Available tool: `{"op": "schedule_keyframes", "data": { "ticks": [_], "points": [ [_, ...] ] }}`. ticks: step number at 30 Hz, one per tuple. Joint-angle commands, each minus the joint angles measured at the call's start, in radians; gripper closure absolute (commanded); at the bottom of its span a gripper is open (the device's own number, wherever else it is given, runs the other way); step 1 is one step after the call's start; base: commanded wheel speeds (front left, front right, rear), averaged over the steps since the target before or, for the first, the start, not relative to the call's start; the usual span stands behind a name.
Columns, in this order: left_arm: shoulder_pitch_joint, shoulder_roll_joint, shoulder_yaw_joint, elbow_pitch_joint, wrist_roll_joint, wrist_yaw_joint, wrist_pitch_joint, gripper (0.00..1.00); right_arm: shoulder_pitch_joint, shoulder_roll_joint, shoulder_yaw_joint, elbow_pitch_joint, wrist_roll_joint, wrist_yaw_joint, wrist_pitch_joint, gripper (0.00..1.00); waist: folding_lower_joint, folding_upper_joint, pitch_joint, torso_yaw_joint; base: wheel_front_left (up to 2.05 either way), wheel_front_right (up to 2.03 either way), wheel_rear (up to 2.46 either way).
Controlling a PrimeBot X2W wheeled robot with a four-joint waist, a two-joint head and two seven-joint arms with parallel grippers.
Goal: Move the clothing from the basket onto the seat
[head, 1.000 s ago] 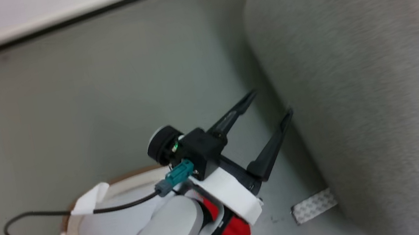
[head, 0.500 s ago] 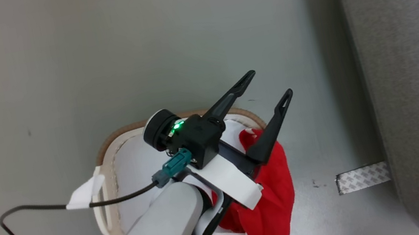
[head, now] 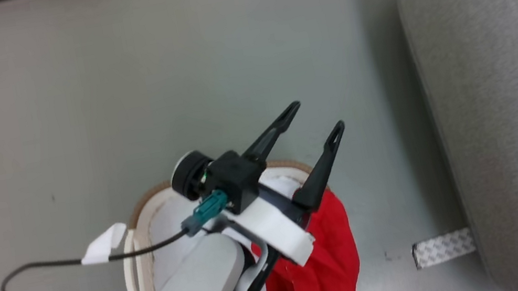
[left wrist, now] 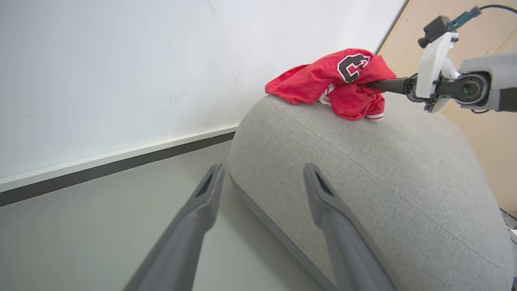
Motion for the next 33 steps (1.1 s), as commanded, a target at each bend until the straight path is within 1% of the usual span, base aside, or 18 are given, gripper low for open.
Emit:
{"op": "schedule_keyframes", "data": {
  "ticks": [1,5,9,14,17,20,22,26,29,33],
  "points": [
    [0.028,0.007,0.004,0.014,-0.020,0.003,-0.013,0.00,0.033,-0.003,0.039,-0.005,0.010,-0.002,0.024,0.00,-0.0001,0.0000,-0.075,-0.018,0.00,0.00,0.00],
    [0.078,0.011,0.023,0.039,-0.044,0.007,-0.022,0.00,0.077,-0.023,0.130,-0.036,0.019,-0.002,0.083,0.00,-0.0001,0.0000,-0.191,-0.032,0.00,0.00,0.00],
    [0.145,0.020,0.058,0.047,-0.079,0.023,-0.030,0.00,0.124,-0.060,0.202,-0.117,0.040,-0.002,0.079,0.00,-0.0001,0.0000,-0.310,-0.042,0.00,0.00,0.00],
    [0.233,0.052,0.140,0.023,-0.109,0.060,-0.033,0.00,0.183,-0.094,0.239,-0.290,0.109,-0.002,0.018,0.00,-0.0001,0.0000,-0.435,-0.042,0.00,0.00,0.00],
    [0.282,0.067,0.208,-0.012,-0.123,0.086,-0.032,0.00,0.233,-0.095,0.228,-0.413,0.158,-0.002,-0.055,0.00,-0.0001,0.0000,-0.490,-0.030,0.00,0.00,0.00],
    [0.340,0.085,0.279,-0.044,-0.130,0.109,-0.032,0.00,0.303,-0.068,0.171,-0.529,0.220,-0.002,-0.155,0.00,-0.0001,0.0000,-0.535,-0.015,0.00,0.00,0.00],
    [0.379,0.092,0.320,-0.066,-0.133,0.116,-0.033,0.00,0.363,-0.062,0.154,-0.584,0.205,-0.002,-0.190,0.00,-0.0001,0.0000,-0.561,-0.005,0.00,0.00,0.00],
    [0.453,0.115,0.386,-0.089,-0.108,0.131,-0.033,0.00,0.487,-0.011,0.080,-0.677,0.157,-0.002,-0.227,0.00,-0.0001,0.0000,-0.587,0.013,0.00,0.00,0.00],
    [0.503,0.112,0.436,-0.098,-0.089,0.139,-0.033,0.00,0.601,0.062,0.004,-0.731,0.109,-0.002,-0.240,0.00,-0.0001,0.0000,-0.600,0.026,0.00,0.00,0.00],
    [0.565,0.090,0.494,-0.111,-0.052,0.143,-0.033,0.00,0.750,0.165,-0.090,-0.788,0.011,-0.002,-0.247,0.00,-0.0001,0.0000,-0.608,0.047,0.00,0.00,0.00]
  ]
}}
